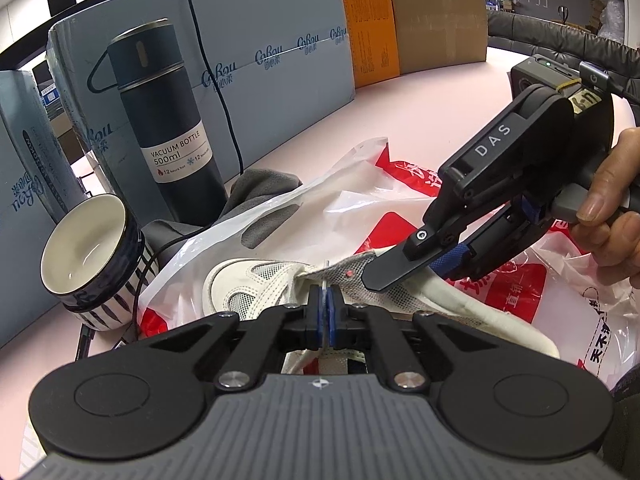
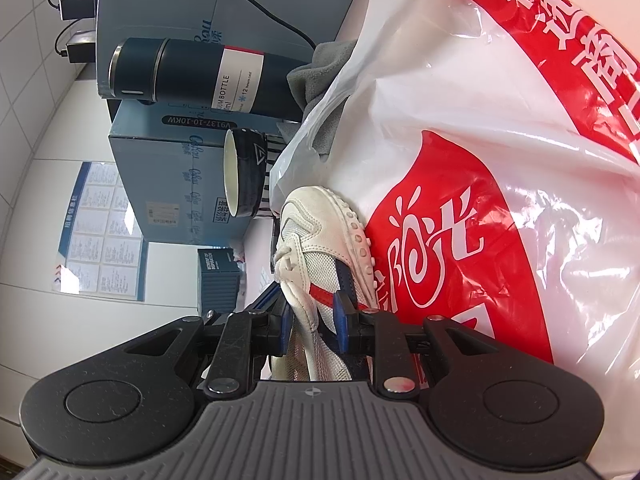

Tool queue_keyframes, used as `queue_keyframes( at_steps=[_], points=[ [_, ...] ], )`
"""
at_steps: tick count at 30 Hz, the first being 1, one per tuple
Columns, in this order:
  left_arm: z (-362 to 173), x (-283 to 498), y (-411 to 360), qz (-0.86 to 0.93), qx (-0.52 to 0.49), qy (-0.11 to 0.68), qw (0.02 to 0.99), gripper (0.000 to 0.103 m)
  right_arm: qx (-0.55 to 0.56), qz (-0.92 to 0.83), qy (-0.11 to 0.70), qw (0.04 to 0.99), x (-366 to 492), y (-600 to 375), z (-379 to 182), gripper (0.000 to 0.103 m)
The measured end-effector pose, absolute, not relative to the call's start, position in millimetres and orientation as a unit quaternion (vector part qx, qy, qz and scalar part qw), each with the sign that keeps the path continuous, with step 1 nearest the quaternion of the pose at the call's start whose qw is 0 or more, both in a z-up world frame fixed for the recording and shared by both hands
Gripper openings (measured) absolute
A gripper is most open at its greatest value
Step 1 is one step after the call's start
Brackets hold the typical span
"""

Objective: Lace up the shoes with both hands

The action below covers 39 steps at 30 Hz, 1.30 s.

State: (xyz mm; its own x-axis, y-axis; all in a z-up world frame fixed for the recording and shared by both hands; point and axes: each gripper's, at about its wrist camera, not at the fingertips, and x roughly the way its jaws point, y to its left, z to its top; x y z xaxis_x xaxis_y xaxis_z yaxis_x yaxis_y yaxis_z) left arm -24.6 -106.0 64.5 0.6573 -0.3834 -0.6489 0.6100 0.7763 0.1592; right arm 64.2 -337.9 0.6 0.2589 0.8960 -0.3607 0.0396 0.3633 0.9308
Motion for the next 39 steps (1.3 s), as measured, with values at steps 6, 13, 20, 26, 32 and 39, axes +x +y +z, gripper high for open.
queue_keyframes(
  at_steps=[6, 13, 20, 26, 32, 39],
  points=[
    [63.8, -22.0, -107.6, -0.276, 0.186, 0.310, 0.891, 0.002, 0.458, 0.330, 0.511, 0.648, 63.5, -337.6, 0.1, 0.021],
    [62.9, -19.5, -110.1, -0.271, 0.187, 0.313, 0.891, 0.002, 0.458, 0.331, 0.511, 0.648, 64.5, -337.7, -0.4, 0.021],
    [62.8, -16.7, -113.5, -0.263, 0.186, 0.319, 0.891, 0.003, 0.458, 0.332, 0.512, 0.647, 65.6, -337.4, -0.4, 0.021],
    [63.6, -14.6, -116.3, -0.252, 0.183, 0.331, 0.891, 0.003, 0.455, 0.332, 0.510, 0.650, 65.4, -337.2, 0.5, 0.022],
    [66.8, -17.5, -119.9, -0.239, 0.194, 0.332, 0.892, 0.010, 0.455, 0.334, 0.508, 0.650, 65.1, -337.3, 1.4, 0.024],
    [79.4, -28.1, -120.0, -0.219, 0.205, 0.314, 0.901, 0.059, 0.447, 0.351, 0.488, 0.663, 65.0, -337.2, 11.5, 0.042]
  ],
)
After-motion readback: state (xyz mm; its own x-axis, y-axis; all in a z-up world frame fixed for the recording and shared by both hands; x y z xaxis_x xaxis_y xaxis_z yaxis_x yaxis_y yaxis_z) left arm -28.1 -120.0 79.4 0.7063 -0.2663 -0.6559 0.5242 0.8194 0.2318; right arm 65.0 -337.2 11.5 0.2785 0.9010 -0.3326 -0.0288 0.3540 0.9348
